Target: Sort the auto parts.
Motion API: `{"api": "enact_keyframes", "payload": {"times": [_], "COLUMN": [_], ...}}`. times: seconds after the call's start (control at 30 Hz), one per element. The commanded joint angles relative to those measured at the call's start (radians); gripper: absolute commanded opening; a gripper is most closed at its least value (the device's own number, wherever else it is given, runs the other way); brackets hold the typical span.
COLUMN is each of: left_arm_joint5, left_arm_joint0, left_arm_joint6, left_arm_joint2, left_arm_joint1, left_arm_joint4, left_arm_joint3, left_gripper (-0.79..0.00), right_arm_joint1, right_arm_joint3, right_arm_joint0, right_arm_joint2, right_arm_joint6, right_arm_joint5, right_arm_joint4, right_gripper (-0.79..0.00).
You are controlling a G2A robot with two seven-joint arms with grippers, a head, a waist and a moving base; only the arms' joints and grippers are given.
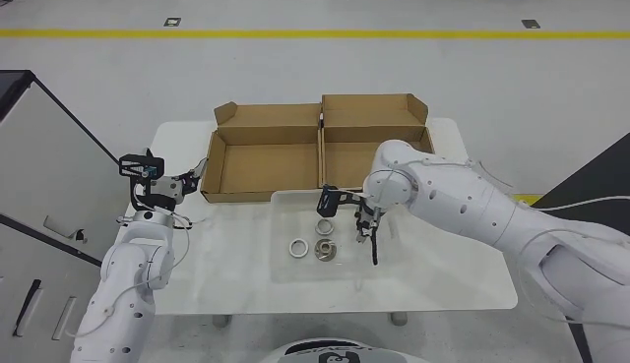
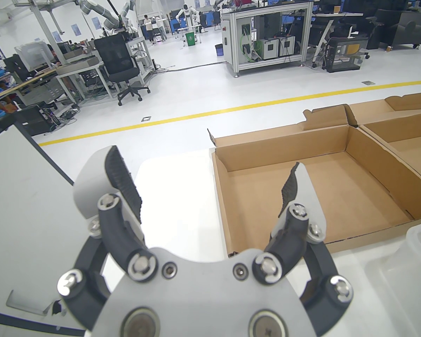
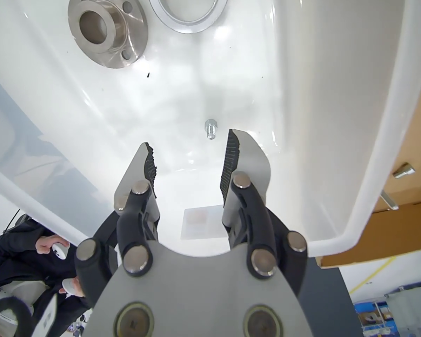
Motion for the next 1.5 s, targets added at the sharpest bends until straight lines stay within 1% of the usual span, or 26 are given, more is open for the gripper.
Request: {"api": "enact_keyframes", "payload": {"times": [0.0,0.17,0.47,0.67,1.03,1.17,1.27,1.47], "left_arm_joint5": [0.000,0.000,0.000,0.000,0.000,0.000,0.000,0.000], "left_arm_joint0": [0.000,0.000,0.000,0.000,0.000,0.000,0.000,0.000], "left_arm_joint6": [0.000,0.000,0.000,0.000,0.000,0.000,0.000,0.000], "left_arm_joint2": [0.000,0.000,0.000,0.000,0.000,0.000,0.000,0.000], "left_arm_joint1": [0.000,0.000,0.000,0.000,0.000,0.000,0.000,0.000], "left_arm_joint4": [0.000,0.000,0.000,0.000,0.000,0.000,0.000,0.000], "left_arm_joint3": [0.000,0.000,0.000,0.000,0.000,0.000,0.000,0.000], "left_gripper": [0.000,0.000,0.000,0.000,0.000,0.000,0.000,0.000], "right_arm_joint1": [-0.007,-0.021,-0.036,-0.044,-0.058,-0.061,-0.061,-0.060], "right_arm_joint3": [0.013,0.039,0.069,0.082,0.101,0.102,0.100,0.096], "right_arm_joint0": [-0.002,-0.008,-0.022,-0.034,-0.046,-0.049,-0.052,-0.061], "right_arm_joint2": [-0.002,-0.006,-0.005,0.002,0.015,0.023,0.030,0.039], "right_arm_joint6": [-0.003,-0.013,-0.026,-0.043,-0.041,-0.035,-0.029,-0.015], "right_arm_joint5": [0.000,0.004,0.018,0.021,0.014,0.014,0.013,0.010], "right_arm_joint4": [-0.004,-0.031,-0.079,-0.097,-0.112,-0.114,-0.116,-0.122], "right_gripper": [-0.413,-0.431,-0.428,-0.443,-0.523,-0.536,-0.570,-0.591]}}
